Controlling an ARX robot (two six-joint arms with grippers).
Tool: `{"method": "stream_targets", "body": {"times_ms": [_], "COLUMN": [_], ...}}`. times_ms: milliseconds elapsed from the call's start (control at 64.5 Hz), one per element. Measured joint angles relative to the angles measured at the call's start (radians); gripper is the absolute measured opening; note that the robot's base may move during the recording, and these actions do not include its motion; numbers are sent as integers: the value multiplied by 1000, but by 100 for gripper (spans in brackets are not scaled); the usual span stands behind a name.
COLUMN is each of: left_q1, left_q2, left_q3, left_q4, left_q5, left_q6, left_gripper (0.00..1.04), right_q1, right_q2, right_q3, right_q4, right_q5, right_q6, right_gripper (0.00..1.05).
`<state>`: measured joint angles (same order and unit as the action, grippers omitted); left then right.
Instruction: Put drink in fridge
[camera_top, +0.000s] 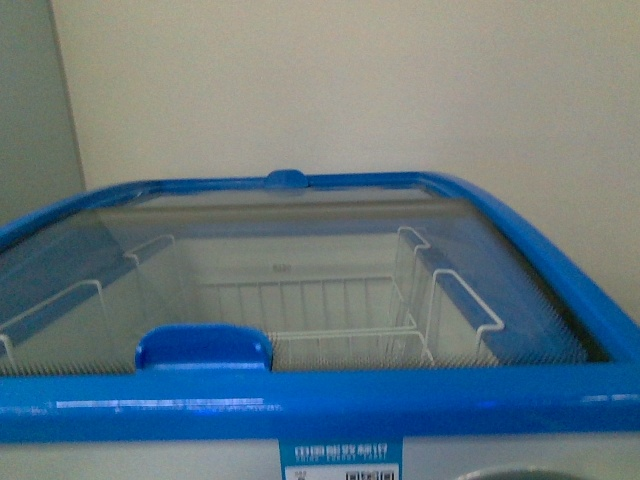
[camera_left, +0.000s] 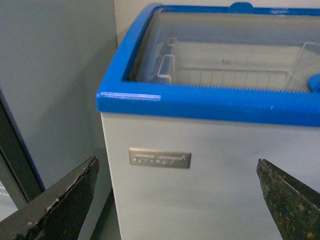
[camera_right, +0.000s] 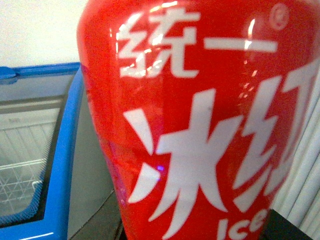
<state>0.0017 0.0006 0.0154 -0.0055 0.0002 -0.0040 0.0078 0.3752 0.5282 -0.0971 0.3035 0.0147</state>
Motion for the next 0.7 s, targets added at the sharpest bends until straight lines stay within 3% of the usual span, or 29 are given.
{"method": "stream_targets", "body": {"times_ms": [403,449,527,620,697], "left_q1": [0,35,120,165,170], "left_q2": [0,29,150,361,471], "left_q3": [0,17,58,118,165], "left_q4": [0,-44,-76,50,156], "left_q5": [1,114,384,637,734], "left_q6": [0,-41,-137,-182,-164], "left_gripper": [97,97,97,97,97], "right_q1": [0,0,0,2,2], "right_q2": [0,0,0,0,0], "right_q3": [0,0,0,0,0], "right_q4": [1,1,1,1,1], "right_q5": [0,0,1,-3,1], "right_q6": [0,0,0,0,0], "right_gripper": [36,36,36,36,36]}}
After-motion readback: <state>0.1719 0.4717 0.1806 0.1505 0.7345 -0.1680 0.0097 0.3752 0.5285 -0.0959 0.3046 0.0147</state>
